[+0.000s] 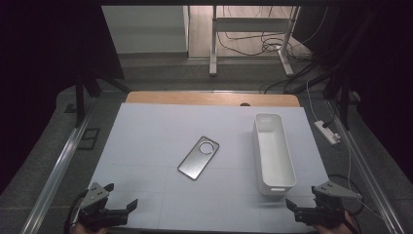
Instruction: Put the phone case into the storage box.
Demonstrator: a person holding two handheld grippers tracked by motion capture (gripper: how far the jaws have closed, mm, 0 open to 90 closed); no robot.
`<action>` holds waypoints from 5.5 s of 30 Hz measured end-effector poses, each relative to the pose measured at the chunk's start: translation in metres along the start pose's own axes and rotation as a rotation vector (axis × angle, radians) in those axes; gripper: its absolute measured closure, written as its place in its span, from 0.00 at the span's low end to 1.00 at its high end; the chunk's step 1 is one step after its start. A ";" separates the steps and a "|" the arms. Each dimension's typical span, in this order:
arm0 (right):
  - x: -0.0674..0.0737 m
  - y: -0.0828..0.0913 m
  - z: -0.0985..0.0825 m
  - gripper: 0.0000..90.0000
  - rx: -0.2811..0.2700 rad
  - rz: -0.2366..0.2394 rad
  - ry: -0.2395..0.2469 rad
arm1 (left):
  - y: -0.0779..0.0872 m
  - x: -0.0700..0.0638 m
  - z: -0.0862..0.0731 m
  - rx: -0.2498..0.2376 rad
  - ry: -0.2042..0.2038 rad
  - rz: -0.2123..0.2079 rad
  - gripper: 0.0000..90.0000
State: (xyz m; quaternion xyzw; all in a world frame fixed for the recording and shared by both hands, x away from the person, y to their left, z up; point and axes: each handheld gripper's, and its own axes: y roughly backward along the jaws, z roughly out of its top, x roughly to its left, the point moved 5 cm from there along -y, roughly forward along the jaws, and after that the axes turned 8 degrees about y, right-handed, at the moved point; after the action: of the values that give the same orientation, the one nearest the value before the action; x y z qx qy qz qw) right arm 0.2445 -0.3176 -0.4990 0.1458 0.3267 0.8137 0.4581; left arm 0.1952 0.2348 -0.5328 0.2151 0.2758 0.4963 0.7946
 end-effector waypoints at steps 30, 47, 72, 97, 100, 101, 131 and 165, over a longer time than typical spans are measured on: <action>0.000 0.001 0.000 0.00 -0.008 0.015 0.000 | -0.004 0.000 0.001 0.041 -0.006 0.009 0.01; -0.001 0.001 0.000 0.00 -0.016 0.016 -0.008 | -0.016 -0.004 0.011 0.085 -0.011 -0.023 0.00; -0.001 0.001 0.001 0.00 -0.026 0.022 -0.006 | -0.040 -0.005 0.039 0.155 -0.060 -0.047 0.00; -0.001 0.001 0.001 0.00 -0.023 0.030 -0.010 | -0.071 -0.012 0.071 0.233 -0.129 -0.067 0.00; -0.001 0.001 0.001 0.00 -0.024 0.030 -0.010 | -0.073 -0.012 0.073 0.237 -0.139 -0.070 0.00; -0.001 0.001 0.001 0.00 -0.024 0.030 -0.009 | -0.076 -0.013 0.076 0.244 -0.147 -0.069 0.00; 0.000 0.000 0.000 0.00 -0.017 0.036 -0.003 | -0.113 -0.020 0.109 0.324 -0.195 -0.087 0.00; 0.000 0.000 0.000 0.00 -0.021 0.042 0.001 | -0.157 -0.038 0.138 0.404 -0.231 -0.064 0.00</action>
State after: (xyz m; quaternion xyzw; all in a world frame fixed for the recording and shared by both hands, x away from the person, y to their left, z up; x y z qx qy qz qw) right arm 0.2447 -0.3176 -0.4986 0.1476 0.3154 0.8264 0.4424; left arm 0.3769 0.1252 -0.5169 0.4165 0.2833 0.3774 0.7771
